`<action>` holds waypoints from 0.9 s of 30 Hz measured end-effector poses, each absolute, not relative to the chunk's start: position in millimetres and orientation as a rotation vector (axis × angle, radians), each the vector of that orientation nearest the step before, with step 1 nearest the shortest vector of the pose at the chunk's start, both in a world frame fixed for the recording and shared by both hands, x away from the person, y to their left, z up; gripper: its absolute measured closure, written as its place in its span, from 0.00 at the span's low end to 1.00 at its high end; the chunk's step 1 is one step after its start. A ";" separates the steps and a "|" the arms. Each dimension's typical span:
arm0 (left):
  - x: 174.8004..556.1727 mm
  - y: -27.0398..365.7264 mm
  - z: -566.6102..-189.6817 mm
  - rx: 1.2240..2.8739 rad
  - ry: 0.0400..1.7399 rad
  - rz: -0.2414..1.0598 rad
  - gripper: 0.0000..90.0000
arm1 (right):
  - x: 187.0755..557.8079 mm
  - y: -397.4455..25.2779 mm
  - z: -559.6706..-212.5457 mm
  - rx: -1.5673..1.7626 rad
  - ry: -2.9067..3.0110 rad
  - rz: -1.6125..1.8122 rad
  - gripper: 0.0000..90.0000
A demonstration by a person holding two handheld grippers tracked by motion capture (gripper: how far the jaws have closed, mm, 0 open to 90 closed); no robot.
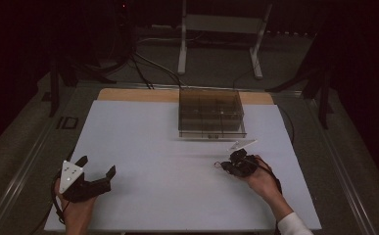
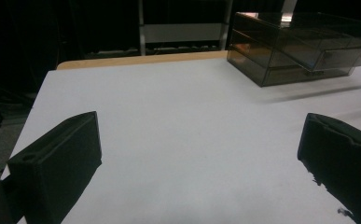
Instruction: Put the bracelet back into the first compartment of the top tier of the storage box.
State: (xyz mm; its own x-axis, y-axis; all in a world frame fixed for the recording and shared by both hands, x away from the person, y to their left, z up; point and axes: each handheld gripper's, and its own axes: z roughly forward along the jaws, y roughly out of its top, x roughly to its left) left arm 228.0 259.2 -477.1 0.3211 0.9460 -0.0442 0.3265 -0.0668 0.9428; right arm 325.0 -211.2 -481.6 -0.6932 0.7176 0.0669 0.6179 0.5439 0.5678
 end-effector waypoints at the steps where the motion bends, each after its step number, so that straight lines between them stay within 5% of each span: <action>1: 228.0 259.3 -477.1 1.599 1.183 0.786 0.01 | 325.1 -211.1 -481.1 1.137 2.604 0.856 0.99; 27: 227.9 259.2 -477.0 1.599 1.183 0.787 0.01 | 325.5 -209.0 -460.9 1.134 2.596 0.933 0.99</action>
